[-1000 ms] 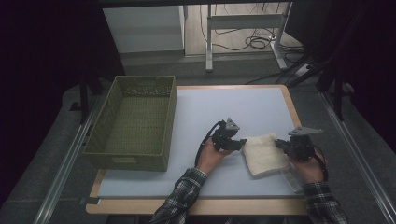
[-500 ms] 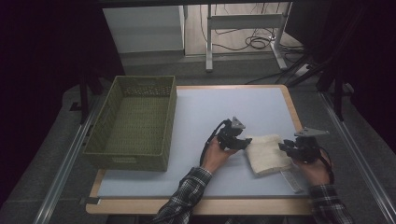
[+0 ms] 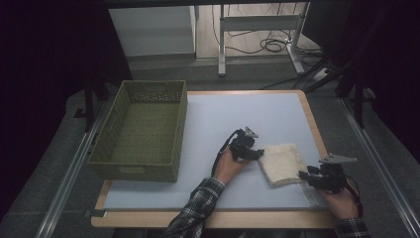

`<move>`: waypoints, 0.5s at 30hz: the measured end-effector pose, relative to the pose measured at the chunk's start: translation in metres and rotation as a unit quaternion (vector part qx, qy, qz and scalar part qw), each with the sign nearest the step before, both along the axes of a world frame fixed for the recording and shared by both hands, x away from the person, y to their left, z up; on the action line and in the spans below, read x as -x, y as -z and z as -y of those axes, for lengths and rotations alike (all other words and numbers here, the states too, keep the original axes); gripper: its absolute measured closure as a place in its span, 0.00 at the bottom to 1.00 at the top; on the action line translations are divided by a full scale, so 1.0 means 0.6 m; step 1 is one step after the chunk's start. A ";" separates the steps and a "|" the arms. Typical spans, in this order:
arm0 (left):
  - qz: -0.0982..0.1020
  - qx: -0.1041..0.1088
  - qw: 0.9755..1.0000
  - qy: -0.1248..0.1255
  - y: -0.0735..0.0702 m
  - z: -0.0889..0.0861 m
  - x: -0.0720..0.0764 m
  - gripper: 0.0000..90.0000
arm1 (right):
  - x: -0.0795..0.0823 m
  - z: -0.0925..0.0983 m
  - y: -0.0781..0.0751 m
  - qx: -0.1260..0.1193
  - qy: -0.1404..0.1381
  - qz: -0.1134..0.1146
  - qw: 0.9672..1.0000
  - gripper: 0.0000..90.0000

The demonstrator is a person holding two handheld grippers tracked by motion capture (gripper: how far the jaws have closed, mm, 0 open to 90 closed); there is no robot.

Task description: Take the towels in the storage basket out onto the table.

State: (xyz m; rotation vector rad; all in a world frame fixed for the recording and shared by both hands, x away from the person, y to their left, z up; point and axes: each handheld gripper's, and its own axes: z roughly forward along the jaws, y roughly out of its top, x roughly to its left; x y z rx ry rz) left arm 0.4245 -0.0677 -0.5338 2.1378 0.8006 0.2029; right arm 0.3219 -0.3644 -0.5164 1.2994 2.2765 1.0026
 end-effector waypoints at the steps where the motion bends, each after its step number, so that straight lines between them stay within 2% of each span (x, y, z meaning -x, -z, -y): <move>1: 0.001 -0.002 1.000 0.002 0.000 0.001 -0.001 0.50 | 0.001 0.003 0.002 -0.011 0.001 0.001 1.000 0.60; 3: 0.002 -0.004 1.000 0.005 0.000 0.002 -0.002 0.51 | 0.004 0.003 0.005 -0.011 0.004 0.008 1.000 0.63; 5: -0.004 -0.001 1.000 0.012 -0.001 0.003 -0.003 0.56 | 0.007 0.000 0.006 -0.012 0.007 0.009 1.000 0.72; 7: -0.013 0.002 1.000 0.013 -0.002 0.004 -0.003 0.63 | 0.007 0.000 0.007 -0.029 0.003 0.000 1.000 0.81; 9: -0.030 0.007 0.999 0.013 -0.004 0.005 -0.004 0.70 | 0.006 0.005 0.009 -0.045 0.003 -0.006 0.999 0.86; 11: -0.050 0.016 0.998 0.019 -0.006 0.009 -0.002 0.84 | 0.005 0.010 0.012 -0.065 0.003 -0.013 0.998 0.89; 12: -0.047 0.013 0.999 0.019 -0.006 0.011 0.000 0.89 | 0.004 0.013 0.013 -0.073 0.003 -0.014 0.997 0.90; 15: -0.027 -0.002 0.999 0.022 -0.010 0.016 0.007 0.93 | 0.003 0.011 0.010 -0.073 0.003 -0.022 0.997 0.92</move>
